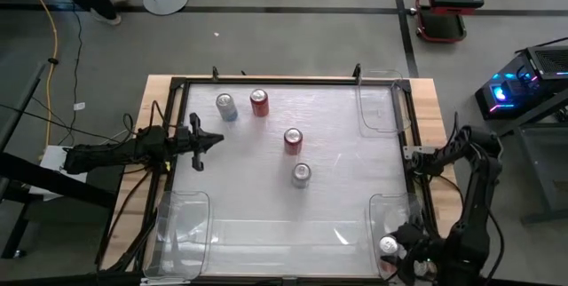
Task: Sort soda cans
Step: Put the orange-white soda can into the bottom right transparent bin
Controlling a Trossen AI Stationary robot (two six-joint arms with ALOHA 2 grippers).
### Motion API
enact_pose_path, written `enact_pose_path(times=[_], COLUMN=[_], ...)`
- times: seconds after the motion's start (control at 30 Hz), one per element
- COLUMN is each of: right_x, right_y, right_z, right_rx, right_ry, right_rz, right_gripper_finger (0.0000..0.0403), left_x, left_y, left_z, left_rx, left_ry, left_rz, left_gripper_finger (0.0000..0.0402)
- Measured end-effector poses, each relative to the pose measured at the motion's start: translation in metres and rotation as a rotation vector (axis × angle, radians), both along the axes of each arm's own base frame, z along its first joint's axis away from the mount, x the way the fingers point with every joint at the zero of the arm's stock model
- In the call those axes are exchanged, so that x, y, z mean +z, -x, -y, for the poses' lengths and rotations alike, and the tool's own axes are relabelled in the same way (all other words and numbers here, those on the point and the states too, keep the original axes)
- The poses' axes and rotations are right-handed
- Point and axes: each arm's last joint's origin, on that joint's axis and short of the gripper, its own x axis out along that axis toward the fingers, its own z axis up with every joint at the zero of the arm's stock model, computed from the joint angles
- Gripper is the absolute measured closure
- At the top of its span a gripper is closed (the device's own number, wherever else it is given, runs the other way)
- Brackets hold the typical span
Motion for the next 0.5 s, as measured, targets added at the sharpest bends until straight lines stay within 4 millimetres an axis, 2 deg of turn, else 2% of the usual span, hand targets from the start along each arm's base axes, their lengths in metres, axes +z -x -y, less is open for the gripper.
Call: enact_pose_path(times=[0.33,0.5], right_x=[-0.028,-0.032], right_y=[-0.004,-0.009], right_z=[-0.019,-0.020], right_rx=[-0.003,-0.017], right_ry=[-0.003,0.001], right_rz=[-0.066,-0.083], right_gripper_finger=[0.0109,0.0108], left_x=[0.000,0.000], left_y=[0.000,0.000], left_z=[-0.001,-0.001], left_rx=[0.023,0.042], left_ry=[0.002,0.003], left_rz=[-0.001,-0.001], left_gripper_finger=[0.0397,0.0397])
